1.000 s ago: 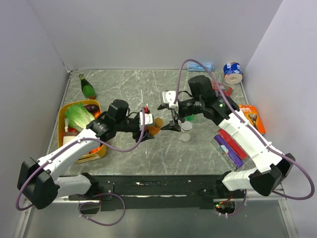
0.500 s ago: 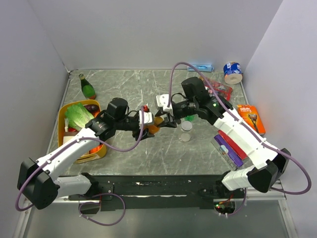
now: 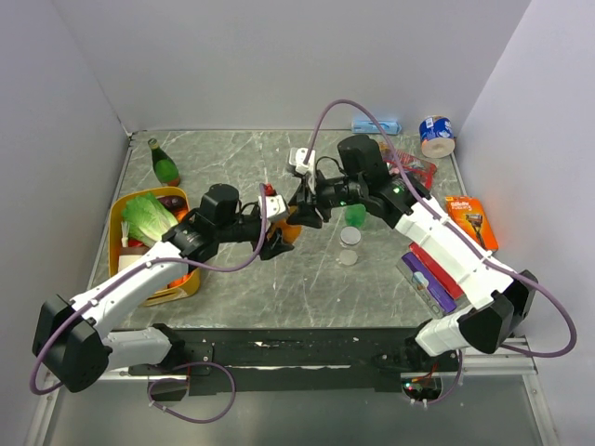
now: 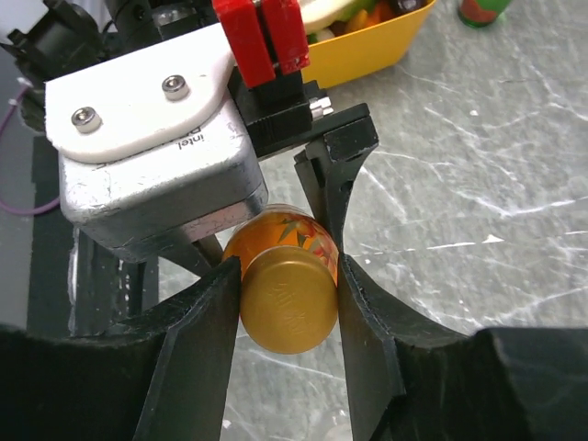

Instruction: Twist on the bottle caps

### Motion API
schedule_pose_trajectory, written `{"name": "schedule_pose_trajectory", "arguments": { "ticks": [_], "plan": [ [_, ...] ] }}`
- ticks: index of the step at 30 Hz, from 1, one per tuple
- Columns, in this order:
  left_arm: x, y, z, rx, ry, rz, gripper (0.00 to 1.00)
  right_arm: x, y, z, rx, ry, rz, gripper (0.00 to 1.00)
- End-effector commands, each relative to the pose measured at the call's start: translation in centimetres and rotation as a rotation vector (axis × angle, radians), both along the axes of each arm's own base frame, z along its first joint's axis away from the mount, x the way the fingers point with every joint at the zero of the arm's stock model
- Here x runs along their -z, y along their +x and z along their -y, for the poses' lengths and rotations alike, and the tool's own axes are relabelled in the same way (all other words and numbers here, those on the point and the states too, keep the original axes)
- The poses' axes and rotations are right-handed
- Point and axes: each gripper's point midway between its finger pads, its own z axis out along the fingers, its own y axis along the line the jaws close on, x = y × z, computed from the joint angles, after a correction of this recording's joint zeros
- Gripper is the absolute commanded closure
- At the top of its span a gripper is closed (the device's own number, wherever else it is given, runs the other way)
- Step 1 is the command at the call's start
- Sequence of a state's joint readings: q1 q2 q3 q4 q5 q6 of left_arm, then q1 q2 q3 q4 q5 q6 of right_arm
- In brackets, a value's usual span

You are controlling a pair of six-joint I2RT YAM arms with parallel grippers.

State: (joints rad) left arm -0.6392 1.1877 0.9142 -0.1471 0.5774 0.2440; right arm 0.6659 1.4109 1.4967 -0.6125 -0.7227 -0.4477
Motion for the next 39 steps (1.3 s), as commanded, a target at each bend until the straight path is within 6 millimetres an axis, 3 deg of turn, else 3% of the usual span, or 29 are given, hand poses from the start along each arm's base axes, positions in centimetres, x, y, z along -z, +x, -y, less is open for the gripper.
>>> {"name": "schedule_pose_trajectory", "arguments": {
  "ticks": [1,2,4,11,17,21,28,33,39],
  "plan": [
    [-4.1,1.5,-0.1,-0.085,-0.100,0.115,0.40,-0.4,-0.3,-0.2,-0.005,-0.037,0.001,1.00],
    [-3.9,1.6,-0.4,-0.101,-0.094,0.118,0.35,-0.5,-0.1,-0.1,-0.001,-0.038,0.009,1.00],
    [-3.3,1.7,-0.9,-0.127,-0.082,0.116,0.04,-0.9,0.0,0.1,0.004,-0.042,0.025,1.00],
    [0.0,1.8,-3.3,-0.185,0.036,0.105,0.04,-0.5,1.0,1.1,0.015,-0.106,0.083,1.00],
    [4.6,-1.2,-6.1,-0.122,0.191,0.100,0.04,0.5,3.8,2.0,0.070,-0.184,0.120,1.00],
    [5.0,-1.5,-8.1,-0.174,0.213,0.100,0.04,2.1,5.6,2.6,0.098,-0.263,0.153,1.00],
    [4.6,0.5,-10.4,-0.291,0.148,0.039,0.04,7.2,7.7,3.7,0.131,-0.403,0.143,1.00],
    [4.5,1.7,-11.1,-0.352,0.102,0.017,0.04,10.1,9.9,4.0,0.205,-0.474,0.128,1.00],
    [4.5,2.0,-11.3,-0.354,0.108,0.031,0.04,12.7,10.7,4.1,0.239,-0.458,0.114,1.00]
  ]
}}
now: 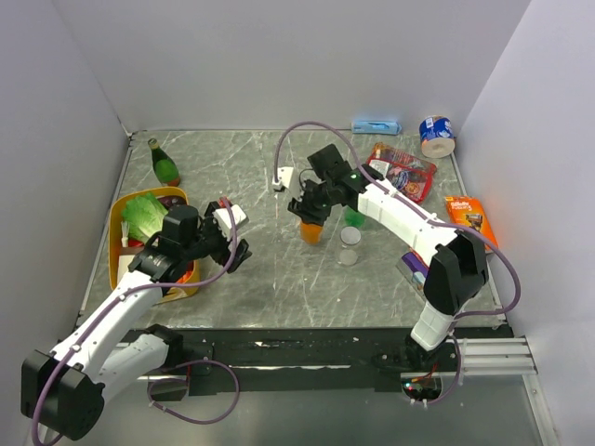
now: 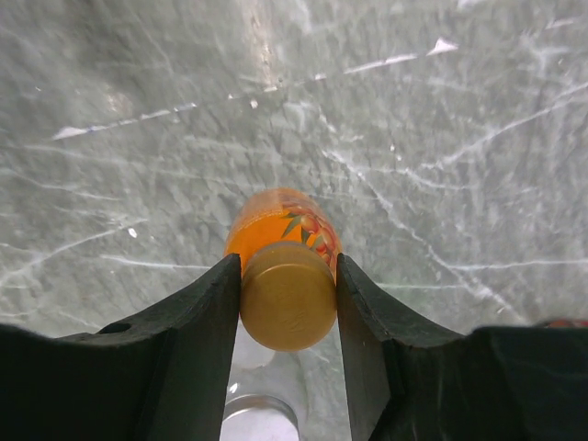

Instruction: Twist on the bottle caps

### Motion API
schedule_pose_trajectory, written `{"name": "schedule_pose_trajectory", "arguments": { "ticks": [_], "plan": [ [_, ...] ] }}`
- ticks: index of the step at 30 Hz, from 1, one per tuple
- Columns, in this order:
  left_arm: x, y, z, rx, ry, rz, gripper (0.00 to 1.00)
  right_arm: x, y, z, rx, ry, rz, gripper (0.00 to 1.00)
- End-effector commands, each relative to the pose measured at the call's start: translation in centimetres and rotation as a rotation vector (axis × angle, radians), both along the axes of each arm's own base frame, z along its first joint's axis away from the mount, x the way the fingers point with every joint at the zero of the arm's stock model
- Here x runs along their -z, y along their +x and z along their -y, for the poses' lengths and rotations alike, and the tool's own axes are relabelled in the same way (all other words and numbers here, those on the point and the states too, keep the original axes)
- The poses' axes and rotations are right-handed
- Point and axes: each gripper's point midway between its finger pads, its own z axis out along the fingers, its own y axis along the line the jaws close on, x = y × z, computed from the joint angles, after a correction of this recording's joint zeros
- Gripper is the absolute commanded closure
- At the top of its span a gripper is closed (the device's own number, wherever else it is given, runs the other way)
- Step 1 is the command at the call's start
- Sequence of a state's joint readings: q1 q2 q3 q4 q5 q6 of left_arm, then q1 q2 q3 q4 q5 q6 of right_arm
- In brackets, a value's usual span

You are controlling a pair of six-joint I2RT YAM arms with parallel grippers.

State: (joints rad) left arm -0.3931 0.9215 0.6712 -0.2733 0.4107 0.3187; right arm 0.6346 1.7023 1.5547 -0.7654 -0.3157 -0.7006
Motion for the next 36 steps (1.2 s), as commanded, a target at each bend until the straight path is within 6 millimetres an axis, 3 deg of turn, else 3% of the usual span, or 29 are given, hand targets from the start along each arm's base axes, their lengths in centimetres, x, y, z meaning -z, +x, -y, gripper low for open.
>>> {"name": "schedule_pose_trajectory", "arguments": {
  "ticks": [1,10,17,31,34,36],
  "plan": [
    [-0.8,0.4,0.5,0.013,-0.035,0.033,0.04,-0.2,2.2,-0.2,0.048,0.058,0.081,0.99],
    [-0.6,0.5,0.4,0.024,-0.016,0.033,0.04,2.1,2.4,-0.4,0.075,0.054,0.043,0.92],
    [-0.6,0.5,0.5,0.036,-0.014,0.039,0.04,2.6,2.5,-0.4,0.095,0.052,0.025,0.69],
    [-0.4,0.5,0.7,0.050,-0.011,0.036,0.04,4.0,2.6,-0.7,0.106,0.041,-0.010,0.63],
    [-0.3,0.5,0.7,0.053,-0.008,0.038,0.04,4.0,2.6,-0.6,0.108,0.039,-0.011,0.59],
    [-0.3,0.6,0.7,0.055,-0.006,0.038,0.04,3.7,2.6,-0.6,0.109,0.046,-0.012,0.49]
  ]
}}
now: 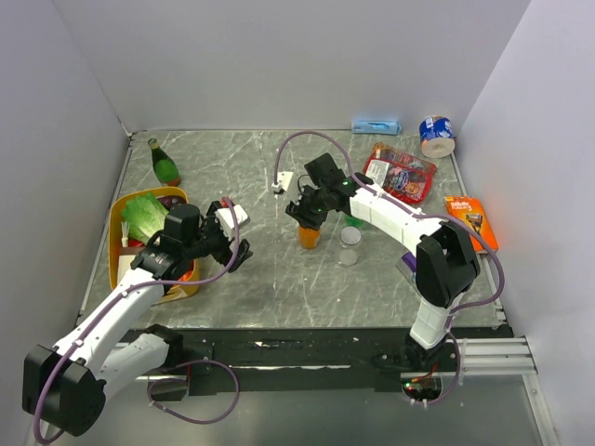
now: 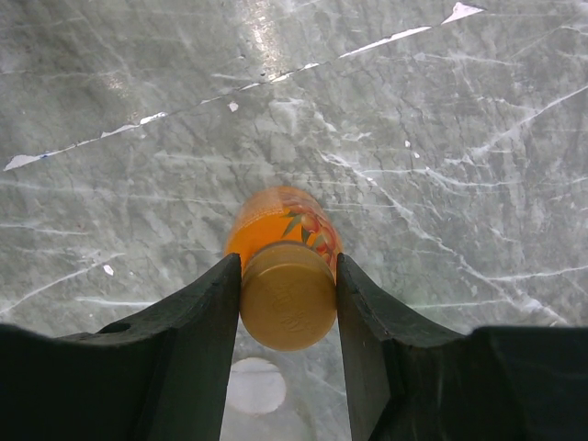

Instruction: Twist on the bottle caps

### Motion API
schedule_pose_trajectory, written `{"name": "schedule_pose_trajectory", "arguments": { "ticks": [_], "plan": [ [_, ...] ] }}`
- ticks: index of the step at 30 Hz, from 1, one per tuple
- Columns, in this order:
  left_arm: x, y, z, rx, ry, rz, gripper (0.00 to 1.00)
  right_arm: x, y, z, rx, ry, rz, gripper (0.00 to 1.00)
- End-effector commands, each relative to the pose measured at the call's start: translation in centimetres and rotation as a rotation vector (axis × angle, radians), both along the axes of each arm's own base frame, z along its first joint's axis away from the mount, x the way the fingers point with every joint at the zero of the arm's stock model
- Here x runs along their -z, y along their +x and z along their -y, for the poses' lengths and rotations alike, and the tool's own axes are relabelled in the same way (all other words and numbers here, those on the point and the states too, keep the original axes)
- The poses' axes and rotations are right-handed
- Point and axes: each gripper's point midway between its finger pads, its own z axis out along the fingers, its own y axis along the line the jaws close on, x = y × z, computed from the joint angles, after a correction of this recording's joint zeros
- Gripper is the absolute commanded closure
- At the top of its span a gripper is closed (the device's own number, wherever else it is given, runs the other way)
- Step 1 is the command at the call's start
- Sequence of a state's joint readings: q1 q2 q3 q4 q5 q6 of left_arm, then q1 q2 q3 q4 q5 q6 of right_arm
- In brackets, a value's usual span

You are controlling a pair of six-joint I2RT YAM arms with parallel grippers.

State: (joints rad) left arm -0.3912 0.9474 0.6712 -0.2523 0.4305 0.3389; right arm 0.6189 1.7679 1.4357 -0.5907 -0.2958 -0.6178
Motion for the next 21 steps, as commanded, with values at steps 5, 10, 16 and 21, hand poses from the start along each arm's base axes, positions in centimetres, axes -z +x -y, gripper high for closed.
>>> {"name": "schedule_pose_trajectory", "arguments": {
  "ticks": [5,10,16,21],
  "plan": [
    [-0.4,0.3,0.5,0.039,-0.012,0.032,0.04,-2.5,1.0,-0.5,0.019,0.053,0.053,0.39],
    [-0.5,0.4,0.7,0.043,-0.022,0.036,0.04,-4.1,1.2,-0.7,0.032,0.078,0.075,0.24],
    [-1.3,1.8,0.2,-0.049,-0.049,0.067,0.04,-10.7,0.3,-1.2,0.059,0.220,0.123,0.06],
    [-1.8,3.2,-0.1,-0.102,-0.056,0.105,0.04,-15.6,0.6,0.5,0.299,0.335,0.219,0.00]
  ]
}}
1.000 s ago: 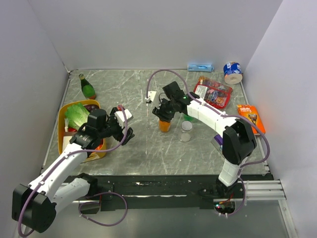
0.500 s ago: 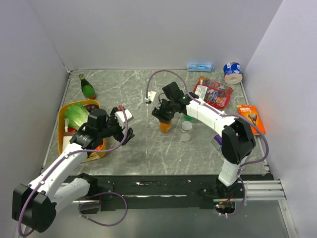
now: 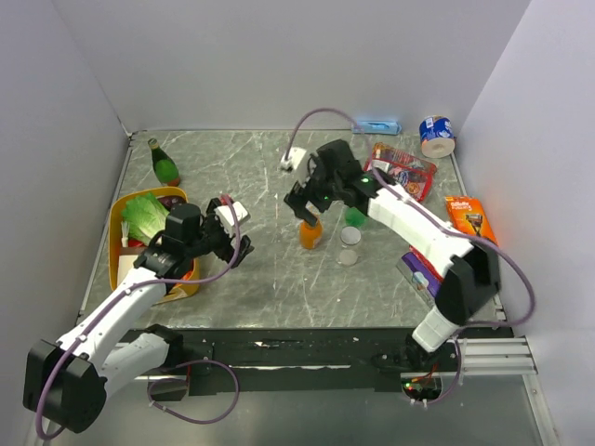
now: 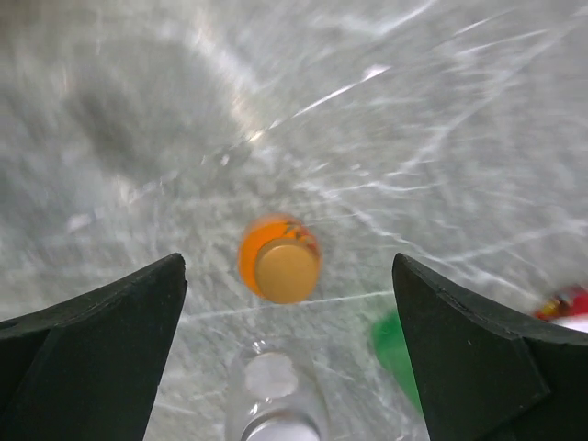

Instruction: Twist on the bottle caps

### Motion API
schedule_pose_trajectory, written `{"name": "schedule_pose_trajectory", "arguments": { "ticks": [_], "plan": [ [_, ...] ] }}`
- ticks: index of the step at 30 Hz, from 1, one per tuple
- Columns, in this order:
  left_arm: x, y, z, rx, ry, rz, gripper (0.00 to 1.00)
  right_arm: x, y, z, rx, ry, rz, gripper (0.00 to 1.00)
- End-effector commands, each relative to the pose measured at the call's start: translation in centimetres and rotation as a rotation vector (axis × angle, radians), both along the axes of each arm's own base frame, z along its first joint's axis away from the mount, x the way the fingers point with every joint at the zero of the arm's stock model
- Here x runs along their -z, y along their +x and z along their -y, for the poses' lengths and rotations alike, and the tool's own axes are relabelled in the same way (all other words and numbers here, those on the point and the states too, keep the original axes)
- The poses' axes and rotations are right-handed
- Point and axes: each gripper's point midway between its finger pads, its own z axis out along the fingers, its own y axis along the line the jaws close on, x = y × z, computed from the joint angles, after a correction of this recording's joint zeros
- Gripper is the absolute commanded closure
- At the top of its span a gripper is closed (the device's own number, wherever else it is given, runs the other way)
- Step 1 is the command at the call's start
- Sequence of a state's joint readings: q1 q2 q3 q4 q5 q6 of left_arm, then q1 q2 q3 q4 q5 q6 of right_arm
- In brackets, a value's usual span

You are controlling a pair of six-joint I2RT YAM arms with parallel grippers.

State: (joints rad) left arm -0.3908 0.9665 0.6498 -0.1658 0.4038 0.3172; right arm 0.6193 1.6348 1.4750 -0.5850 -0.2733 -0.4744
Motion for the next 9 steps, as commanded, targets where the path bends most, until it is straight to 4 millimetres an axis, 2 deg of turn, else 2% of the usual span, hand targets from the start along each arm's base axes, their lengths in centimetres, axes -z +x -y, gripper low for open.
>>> {"name": "schedule_pose_trajectory", "arguments": {
  "ticks": [1,2,3,4,5,6,7,9],
  "plan": [
    [-1.3,2.4,-0.3,-0.083,-0.029,0.060,0.04,-9.1,0.9,1.3,0.238,0.188,0.161,0.00],
    [-1.8,2.9,-0.4,-0.097,-0.024,0.069,0.04,-9.7,0.7,1.7,0.269,0.206,0.160,0.00],
    [-1.8,3.5,-0.8,-0.124,0.000,0.079,0.04,-9.5,0.5,2.1,0.286,0.203,0.159,0.00],
    [-1.0,3.8,-1.0,-0.127,0.031,0.057,0.04,-9.6,0.5,2.5,0.303,0.203,0.170,0.00],
    [-1.7,4.3,-0.9,-0.129,0.045,0.061,0.04,-10.3,0.1,2.9,0.297,0.211,0.191,0.00],
    [-1.5,4.7,-1.1,-0.138,0.068,0.053,0.04,-10.1,-0.1,3.0,0.292,0.206,0.192,0.00],
    [0.2,4.7,-1.2,-0.144,0.090,-0.014,0.04,-10.1,-0.3,3.3,0.306,0.206,0.186,0.00],
    [0.5,4.9,-1.1,-0.117,0.141,-0.040,0.04,-10.8,-0.3,3.8,0.374,0.236,0.163,0.00]
  ]
}}
